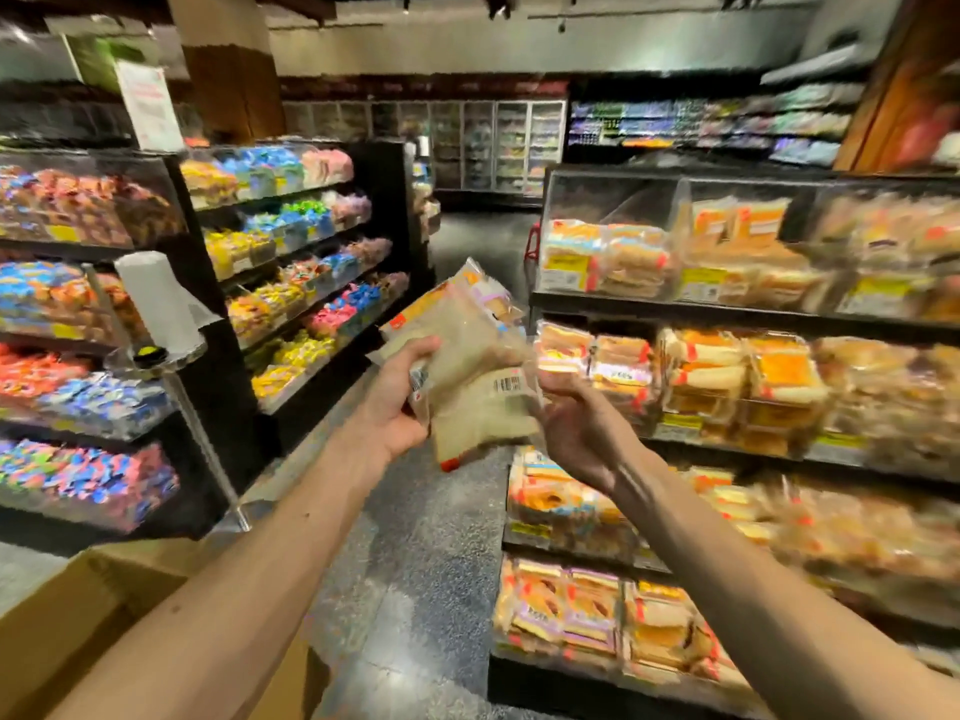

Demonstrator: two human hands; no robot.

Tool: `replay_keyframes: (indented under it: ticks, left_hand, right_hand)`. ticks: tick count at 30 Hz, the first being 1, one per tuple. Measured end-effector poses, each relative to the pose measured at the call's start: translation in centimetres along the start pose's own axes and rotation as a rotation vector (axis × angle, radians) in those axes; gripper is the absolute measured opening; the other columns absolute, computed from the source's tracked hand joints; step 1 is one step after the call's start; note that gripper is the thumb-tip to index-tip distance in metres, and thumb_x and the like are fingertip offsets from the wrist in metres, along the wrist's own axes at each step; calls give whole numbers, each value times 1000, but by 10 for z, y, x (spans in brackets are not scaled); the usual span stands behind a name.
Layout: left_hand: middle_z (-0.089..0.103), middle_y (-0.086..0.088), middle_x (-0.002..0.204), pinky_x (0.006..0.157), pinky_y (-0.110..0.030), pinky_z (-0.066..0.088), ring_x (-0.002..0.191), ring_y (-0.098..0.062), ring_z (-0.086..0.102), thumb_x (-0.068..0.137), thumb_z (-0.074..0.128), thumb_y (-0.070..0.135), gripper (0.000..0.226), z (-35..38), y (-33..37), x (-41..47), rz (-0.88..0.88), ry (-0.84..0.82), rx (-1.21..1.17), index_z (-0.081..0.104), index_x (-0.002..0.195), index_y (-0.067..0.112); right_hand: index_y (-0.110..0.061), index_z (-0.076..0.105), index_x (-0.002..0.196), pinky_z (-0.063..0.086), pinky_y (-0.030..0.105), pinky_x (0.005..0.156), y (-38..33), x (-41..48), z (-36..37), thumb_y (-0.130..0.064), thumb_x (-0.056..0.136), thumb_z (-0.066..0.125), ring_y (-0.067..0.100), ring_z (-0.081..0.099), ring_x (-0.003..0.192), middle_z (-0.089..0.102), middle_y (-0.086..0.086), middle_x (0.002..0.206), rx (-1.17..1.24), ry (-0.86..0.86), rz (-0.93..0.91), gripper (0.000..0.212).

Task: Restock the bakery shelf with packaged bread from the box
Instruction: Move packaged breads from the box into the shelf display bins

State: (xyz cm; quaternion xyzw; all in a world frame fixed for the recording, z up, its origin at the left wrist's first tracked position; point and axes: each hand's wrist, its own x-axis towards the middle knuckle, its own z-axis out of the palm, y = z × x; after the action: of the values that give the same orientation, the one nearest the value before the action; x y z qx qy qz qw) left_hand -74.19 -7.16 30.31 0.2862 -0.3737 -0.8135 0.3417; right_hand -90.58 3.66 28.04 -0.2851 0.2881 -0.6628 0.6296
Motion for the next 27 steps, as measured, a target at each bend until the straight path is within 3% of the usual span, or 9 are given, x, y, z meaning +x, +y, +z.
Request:
replay_keyframes:
  ticks: [2,5,6,9,11,16,19,22,27]
  left_hand:
    - [75,-14,91,79,-39,55,78,-25,73,93,56,29,27,28,-13,25,-18,-36,-3,69,104,8]
    - [71,-15,110,86,-41,55,93,-28,69,91,58,29,35,61,-29,66,-43,-65,2,66,119,10]
    - [69,-15,114,87,-41,54,96,-28,68,90,60,29,38,69,-33,79,-56,-70,-6,65,122,10]
    - [70,-14,116,85,-41,56,98,-28,68,78,67,28,52,89,-41,122,-100,-107,-8,64,127,11]
    - [69,-14,118,88,-43,56,99,-28,68,70,71,28,63,102,-42,149,-108,-127,-1,63,130,11]
    - [73,-13,114,93,-59,53,108,-33,68,55,89,29,67,133,-45,214,8,-26,-23,70,118,16]
    - [75,-5,107,95,-53,54,104,-29,70,35,93,49,87,140,-47,255,63,28,49,70,115,22]
    - [75,-5,106,91,-51,56,99,-29,72,47,90,51,75,153,-44,272,88,-3,145,70,113,22]
    - [74,-12,108,83,-57,56,89,-27,73,79,78,15,42,171,-38,305,31,-56,47,66,119,14]
  right_hand:
    - [1,61,103,58,26,70,-6,-7,-17,-4,77,68,19,68,77,70,15,88,-70,116,-72,27]
    - [1,51,128,51,44,87,-12,-5,-51,-11,52,85,30,61,99,63,19,110,-144,227,-143,84]
    - [-4,50,132,50,51,91,-16,-4,-60,-14,52,83,31,58,102,61,19,112,-155,256,-133,87]
    - [-12,61,129,42,66,99,-37,3,-89,-43,79,67,35,60,105,65,19,117,-13,265,-53,60]
    - [-10,67,125,45,65,96,-54,12,-102,-50,92,51,39,54,112,59,24,128,159,230,-69,54]
    - [2,57,127,60,37,73,-79,78,-128,-2,95,58,30,66,98,62,27,123,-62,522,-77,32]
    - [-4,61,114,58,34,64,-89,105,-137,-24,88,72,24,56,85,59,15,92,-33,531,19,34]
    - [-7,67,111,61,35,64,-100,122,-151,-26,87,67,25,61,88,66,14,97,64,499,8,31]
    - [-4,65,118,56,39,82,-129,129,-198,-19,63,83,21,67,82,71,15,99,-94,608,-81,60]
